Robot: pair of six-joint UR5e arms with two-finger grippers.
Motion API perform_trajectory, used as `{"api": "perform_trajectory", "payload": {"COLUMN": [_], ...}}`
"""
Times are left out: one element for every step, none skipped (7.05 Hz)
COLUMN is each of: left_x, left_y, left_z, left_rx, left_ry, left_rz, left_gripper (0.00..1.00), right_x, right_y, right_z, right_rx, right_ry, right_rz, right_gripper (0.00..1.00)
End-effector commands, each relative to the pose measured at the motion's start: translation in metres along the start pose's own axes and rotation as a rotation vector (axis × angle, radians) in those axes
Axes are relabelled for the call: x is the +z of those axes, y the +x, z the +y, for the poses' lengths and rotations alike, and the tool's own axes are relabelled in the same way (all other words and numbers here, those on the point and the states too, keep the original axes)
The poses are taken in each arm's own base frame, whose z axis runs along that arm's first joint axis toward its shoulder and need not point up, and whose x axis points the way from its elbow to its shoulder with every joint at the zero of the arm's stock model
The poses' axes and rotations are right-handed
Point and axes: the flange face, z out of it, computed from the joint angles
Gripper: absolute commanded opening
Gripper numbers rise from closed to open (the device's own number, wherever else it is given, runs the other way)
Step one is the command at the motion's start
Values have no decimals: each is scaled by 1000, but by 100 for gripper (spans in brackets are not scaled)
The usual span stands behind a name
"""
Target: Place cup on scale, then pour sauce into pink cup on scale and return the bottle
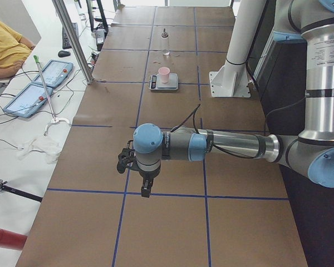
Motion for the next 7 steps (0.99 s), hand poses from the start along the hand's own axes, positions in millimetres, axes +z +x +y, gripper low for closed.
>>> {"api": "perform_trajectory", "payload": {"left_x": [2,1,1,1,1,1,-5], "left_y": [-2,-1,-1,-1,-2,-2,4], "left_z": [0,0,0,-1,-1,-1,-2], "left_rx": [-3,-2,-5,-4,-6,-5,10], "left_ry": [-3,-2,-3,-1,-5,-4,8], "left_rz": [2,1,0,0,-3,-9,-10], "left_gripper": [100,100,100,100,100,100,100], "right_x": [-23,-17,-10,-9,-2,2,5], "right_y": [-31,-28,-24,-23,-17,-14,-12], "right_z": [-42,-37,-20,-17,-13,-3,3], "right_rx": [27,25,30,21,34,49,61], "right_ry": [-106,-127,-146,-151,-167,-182,-189], "right_rz": [37,58,49,47,47,43,35], "right_gripper": [100,100,100,100,100,100,100]}}
